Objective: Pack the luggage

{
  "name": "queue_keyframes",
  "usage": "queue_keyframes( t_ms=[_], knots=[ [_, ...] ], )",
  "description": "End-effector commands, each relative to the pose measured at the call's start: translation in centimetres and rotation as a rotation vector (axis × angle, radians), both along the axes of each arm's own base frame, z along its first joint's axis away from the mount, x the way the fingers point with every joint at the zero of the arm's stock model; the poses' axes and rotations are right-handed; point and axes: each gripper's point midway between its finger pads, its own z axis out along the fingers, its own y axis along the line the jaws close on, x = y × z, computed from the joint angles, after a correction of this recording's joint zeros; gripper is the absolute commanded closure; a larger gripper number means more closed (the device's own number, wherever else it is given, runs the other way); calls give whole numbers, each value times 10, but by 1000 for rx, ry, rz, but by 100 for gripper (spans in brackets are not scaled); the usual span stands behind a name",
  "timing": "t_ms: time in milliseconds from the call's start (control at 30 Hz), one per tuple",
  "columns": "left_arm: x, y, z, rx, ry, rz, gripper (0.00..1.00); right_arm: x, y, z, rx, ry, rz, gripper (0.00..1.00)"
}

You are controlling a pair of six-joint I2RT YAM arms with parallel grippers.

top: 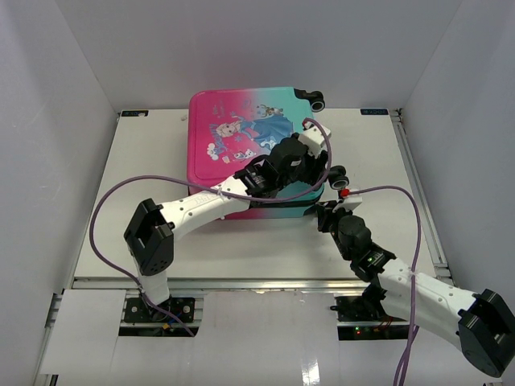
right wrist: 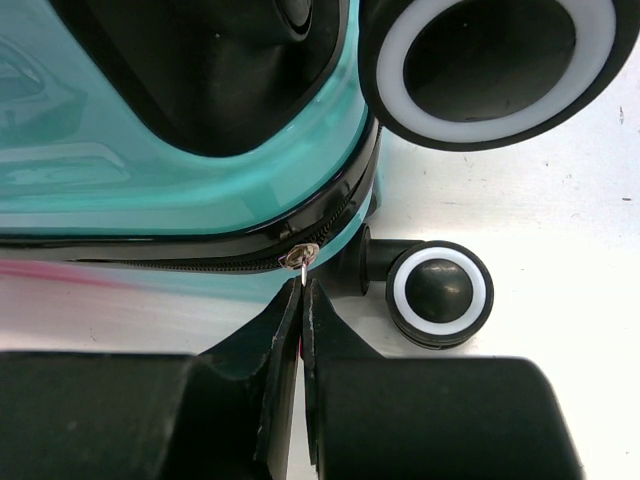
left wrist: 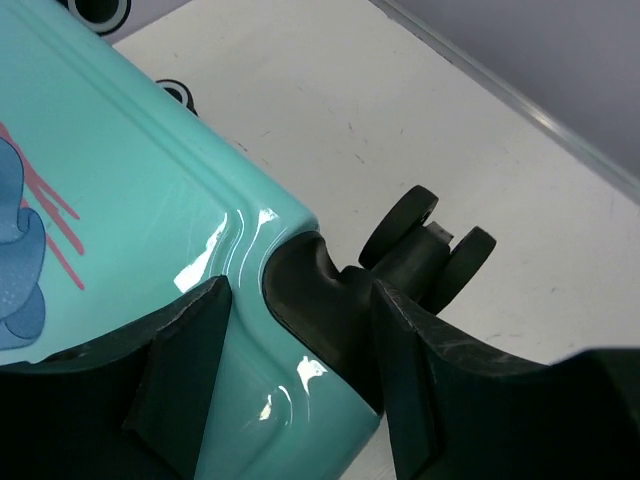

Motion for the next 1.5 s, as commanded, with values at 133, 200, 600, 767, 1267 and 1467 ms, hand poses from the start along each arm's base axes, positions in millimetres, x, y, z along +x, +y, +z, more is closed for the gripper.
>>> queue_keyframes(
  t_ms=[133,200,600,767,1267,1467],
  knots=[
    [2,-5,-25,383,-160,-256,28,5,-3,16,51,-69,-31,92],
    [7,-23,-19,380,-181,-306,29,5,-4,17,50,-74,-32,92],
    [-15,-56,-65,551,-214,-699,30,2,-7,23,48,-93,-24,92],
    [-26,-36,-47,566,-229,-697,27,1,-6,21,50,-90,-15,92],
    [-50,-38,-34,696,-290,-717,26,-3,-9,13,66,-88,-18,92],
    [-26,-61,-51,744,-360,-598,27,-5,-10,12,72,-92,-16,92]
  ],
)
